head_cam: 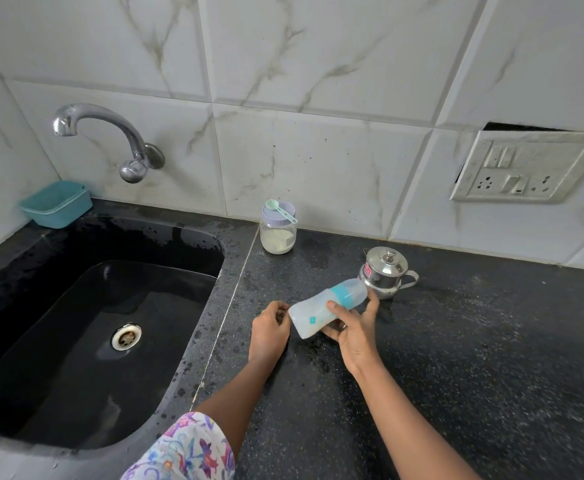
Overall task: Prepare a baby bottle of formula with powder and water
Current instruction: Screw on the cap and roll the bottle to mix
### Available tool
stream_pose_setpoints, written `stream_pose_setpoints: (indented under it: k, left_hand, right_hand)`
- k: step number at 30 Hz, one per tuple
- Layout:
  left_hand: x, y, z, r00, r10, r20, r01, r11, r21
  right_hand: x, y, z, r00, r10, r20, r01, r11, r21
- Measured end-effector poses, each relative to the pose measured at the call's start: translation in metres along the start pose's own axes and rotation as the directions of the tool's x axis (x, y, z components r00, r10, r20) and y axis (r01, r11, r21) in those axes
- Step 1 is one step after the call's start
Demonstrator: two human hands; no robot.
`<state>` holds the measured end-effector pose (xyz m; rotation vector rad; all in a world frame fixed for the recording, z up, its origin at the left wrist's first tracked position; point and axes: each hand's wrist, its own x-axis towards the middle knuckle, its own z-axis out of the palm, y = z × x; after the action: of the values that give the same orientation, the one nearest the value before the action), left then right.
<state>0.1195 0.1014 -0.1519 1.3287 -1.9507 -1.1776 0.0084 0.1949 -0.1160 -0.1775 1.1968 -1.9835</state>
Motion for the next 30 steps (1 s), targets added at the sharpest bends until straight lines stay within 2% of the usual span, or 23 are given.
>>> stream_pose_setpoints:
  k: [5, 9, 13, 18, 22, 26, 30]
  left_hand:
    - [0.0005, 0.0005, 0.0001, 1.000, -0.003, -0.004, 0.003, 1.000, 0.005]
    - [0.0016, -0.0015, 0.0010, 1.000, -0.007, 0.003, 0.007, 1.000, -0.004]
    - [0.0012, -0.0007, 0.0009, 1.000, 0.000, -0.005, 0.000, 1.000, 0.012]
    - [0.0009, -0.0009, 0.0011, 1.000, -0.003, 0.007, 0.003, 1.000, -0.007]
    - [0.0006, 0.0003, 0.0005, 1.000, -0.006, 0.002, 0.006, 1.000, -0.003]
    - [0.0010, 0.0003, 0.0007, 1.000, -0.006, 0.005, 0.006, 1.000, 0.001]
    - [0.0000, 0.0017, 0.0003, 1.000, -0.005, 0.001, 0.005, 1.000, 0.011]
  right_hand:
    - [0.0038, 0.0000, -0.0019, 0.995, -0.004, -0.097, 0.016, 0.992, 0.123]
    - [0.0012, -0.0007, -0.0035, 1.000, -0.001, 0.010, 0.001, 1.000, -0.022]
    - [0.0020, -0.0002, -0.0027, 0.997, -0.013, -0.079, 0.019, 0.997, 0.072]
    - [-0.0012, -0.0010, -0.0016, 1.000, 0.002, -0.015, -0.003, 1.000, -0.019]
    - [0.0015, 0.0011, -0.0029, 0.992, 0.002, -0.123, 0.014, 0.991, 0.133]
    - [-0.0006, -0.0009, -0.0025, 1.000, 0.003, -0.019, -0.003, 1.000, 0.001]
    - [0.0015, 0.0023, -0.0053, 0.992, 0.005, -0.123, 0.010, 0.992, 0.125]
